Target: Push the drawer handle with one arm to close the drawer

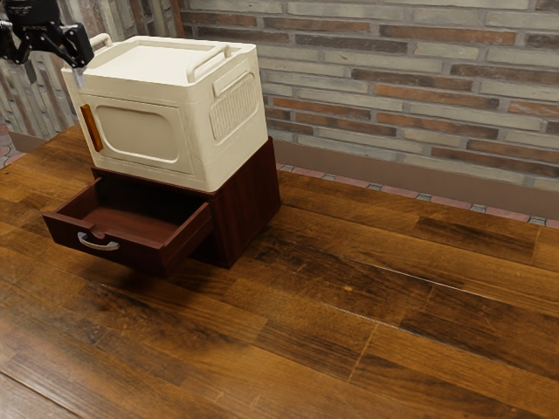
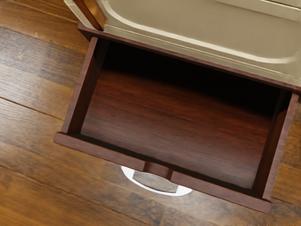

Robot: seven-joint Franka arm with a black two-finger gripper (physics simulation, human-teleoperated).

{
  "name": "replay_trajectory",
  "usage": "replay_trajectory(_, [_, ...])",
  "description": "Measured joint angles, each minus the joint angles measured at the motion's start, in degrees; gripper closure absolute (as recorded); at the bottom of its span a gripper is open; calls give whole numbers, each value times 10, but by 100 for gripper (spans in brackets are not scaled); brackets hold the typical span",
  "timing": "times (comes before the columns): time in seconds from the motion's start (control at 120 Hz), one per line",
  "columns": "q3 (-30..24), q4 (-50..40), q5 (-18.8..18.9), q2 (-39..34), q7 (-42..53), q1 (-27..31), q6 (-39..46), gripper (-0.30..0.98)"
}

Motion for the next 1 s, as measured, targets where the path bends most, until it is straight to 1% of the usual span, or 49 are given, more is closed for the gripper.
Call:
replay_trajectory(0.133, [2, 1, -4, -1, 0, -8, 0, 2])
replay_trajectory(0.167, [-3, 31, 1, -20, -1, -12, -1, 2])
replay_trajectory(0.217, [-14, 80, 19, -40, -1, -15, -1, 2])
replay_trajectory(0.283, [-23, 105, 29, -48, -1, -18, 0, 2])
replay_trajectory(0.392, [-26, 109, 16, -40, -2, -30, 9, 2])
replay_trajectory(0.467, [-26, 81, 11, -37, -2, -41, 12, 2])
replay_trajectory(0.525, [-24, 28, -2, -48, -3, -56, 13, 2])
replay_trajectory(0.558, [-22, -40, -12, -78, -3, -71, 21, 2])
replay_trajectory(0.592, [-25, -117, -19, -118, -5, -69, 34, 2])
replay_trajectory(0.642, [-49, -261, -25, -201, -7, -29, 63, 2])
replay_trajectory(0.683, [-91, -392, -28, -276, -10, 31, 98, 2])
replay_trajectory(0.708, [-107, -459, -29, -313, -11, 57, 120, 2])
replay_trajectory(0.758, [-126, -567, -32, -367, -13, 90, 161, 2])
replay_trajectory(0.8, [-136, -632, -35, -392, -15, 113, 189, 2])
replay_trajectory(0.833, [-156, -681, -37, -415, -16, 132, 205, 2])
replay_trajectory(0.867, [-172, -718, -40, -427, -18, 149, 220, 2])
replay_trajectory(0.908, [-183, -744, -45, -418, -20, 156, 242, 2])
replay_trajectory(1.0, [-191, -759, -42, -343, -9, 155, 304, 2])
